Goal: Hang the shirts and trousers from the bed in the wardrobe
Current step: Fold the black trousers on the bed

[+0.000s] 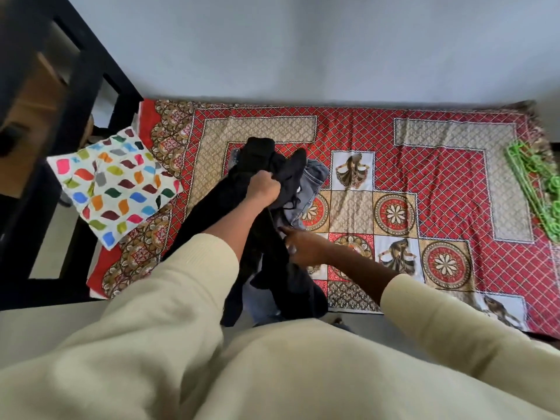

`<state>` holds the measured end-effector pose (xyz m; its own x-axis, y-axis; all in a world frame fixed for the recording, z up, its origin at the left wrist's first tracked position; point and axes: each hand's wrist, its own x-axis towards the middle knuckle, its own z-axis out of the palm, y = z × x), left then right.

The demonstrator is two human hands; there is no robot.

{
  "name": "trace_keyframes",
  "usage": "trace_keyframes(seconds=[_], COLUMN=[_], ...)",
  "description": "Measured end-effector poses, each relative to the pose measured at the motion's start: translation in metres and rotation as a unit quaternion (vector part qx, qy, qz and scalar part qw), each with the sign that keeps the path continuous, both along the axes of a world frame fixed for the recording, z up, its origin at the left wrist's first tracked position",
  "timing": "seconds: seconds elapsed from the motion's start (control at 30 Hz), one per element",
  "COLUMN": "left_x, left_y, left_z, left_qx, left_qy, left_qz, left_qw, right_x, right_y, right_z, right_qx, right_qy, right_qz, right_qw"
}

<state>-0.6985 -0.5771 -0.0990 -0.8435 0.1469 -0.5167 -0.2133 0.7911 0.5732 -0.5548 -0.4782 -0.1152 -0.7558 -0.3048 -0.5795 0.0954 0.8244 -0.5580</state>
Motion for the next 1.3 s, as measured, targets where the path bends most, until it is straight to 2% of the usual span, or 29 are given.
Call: trace_keyframes(seconds=[0.03,0.07,0.1,0.13,0.17,0.2,0.23,0.27,0.33,0.37,0.43,0.5,0.57,0.6,0.7,0.77,0.87,0.93,1.0,1.07,1.1,1.17,1.23,1.3], left_x=[-0.005,-0.008,-0.01,-0.008,-0.004,0.002,0.009,0.017,0.034,0.038,0.033,0.013,-0.016,-0.028,-0.031,-0.023,0.0,0.006,0.016,0.015,0.016,0.028,0.045,0.054], left_y=[-0.002,-0.002,-0.002,0.001,0.006,0.014,0.024,0.035,0.054,0.059,0.056,0.044,0.035,0.035,0.065,0.094,0.133,0.143,0.143,0.141,0.137,0.138,0.144,0.15], left_z=[0.006,0.011,0.017,0.027,0.037,0.048,0.056,0.066,0.08,0.087,0.095,0.111,0.135,0.151,0.216,0.253,0.288,0.307,0.329,0.35,0.357,0.372,0.383,0.389], left_qx=[0.044,0.083,0.113,0.131,0.137,0.137,0.143,0.162,0.195,0.208,0.275,0.346,0.359,0.352,0.3,0.262,0.2,0.163,0.214,0.306,0.345,0.42,0.473,0.496], left_qy=[0.019,0.037,0.059,0.081,0.101,0.127,0.15,0.167,0.182,0.159,0.058,0.003,-0.003,-0.024,-0.082,-0.043,0.097,0.198,0.22,0.186,0.17,0.143,0.118,0.103], left_qz=[0.026,0.051,0.063,0.063,0.054,0.036,0.012,-0.012,-0.062,-0.091,-0.12,-0.041,0.07,0.076,-0.058,-0.116,-0.087,-0.053,-0.029,-0.016,-0.025,-0.066,-0.121,-0.166], left_qw=[0.999,0.995,0.99,0.986,0.984,0.982,0.978,0.972,0.962,0.961,0.952,0.937,0.931,0.932,0.948,0.957,0.971,0.965,0.951,0.934,0.923,0.894,0.865,0.846], right_x=[-0.006,-0.015,-0.023,-0.035,-0.049,-0.064,-0.079,-0.093,-0.119,-0.128,-0.132,-0.124,-0.114,-0.112,-0.103,-0.093,-0.065,-0.048,-0.027,-0.011,-0.006,0.007,0.022,0.038], right_y=[0.012,0.025,0.037,0.05,0.06,0.064,0.065,0.06,0.056,0.058,0.071,0.09,0.102,0.103,0.094,0.084,0.08,0.085,0.108,0.153,0.18,0.244,0.295,0.323], right_z=[0.004,0.011,0.019,0.027,0.041,0.062,0.086,0.106,0.128,0.134,0.14,0.152,0.166,0.172,0.201,0.226,0.262,0.285,0.309,0.323,0.322,0.314,0.299,0.29], right_qx=[-0.053,-0.127,-0.212,-0.294,-0.367,-0.411,-0.423,-0.403,-0.317,-0.254,-0.167,-0.147,-0.155,-0.16,-0.172,-0.166,-0.127,-0.147,-0.259,-0.342,-0.313,-0.124,0.08,0.149], right_qy=[-0.059,-0.087,-0.092,-0.087,-0.086,-0.084,-0.08,-0.068,-0.012,0.031,0.076,0.094,0.124,0.145,0.226,0.297,0.38,0.379,0.321,0.289,0.313,0.364,0.313,0.282], right_qz=[-0.138,-0.29,-0.422,-0.504,-0.532,-0.528,-0.515,-0.499,-0.5,-0.519,-0.536,-0.547,-0.56,-0.567,-0.57,-0.526,-0.417,-0.363,-0.324,-0.324,-0.348,-0.407,-0.398,-0.363], right_qw=[0.987,0.944,0.877,0.808,0.759,0.739,0.742,0.765,0.806,0.816,0.824,0.819,0.804,0.795,0.771,0.78,0.816,0.838,0.851,0.833,0.826,0.829,0.859,0.875])
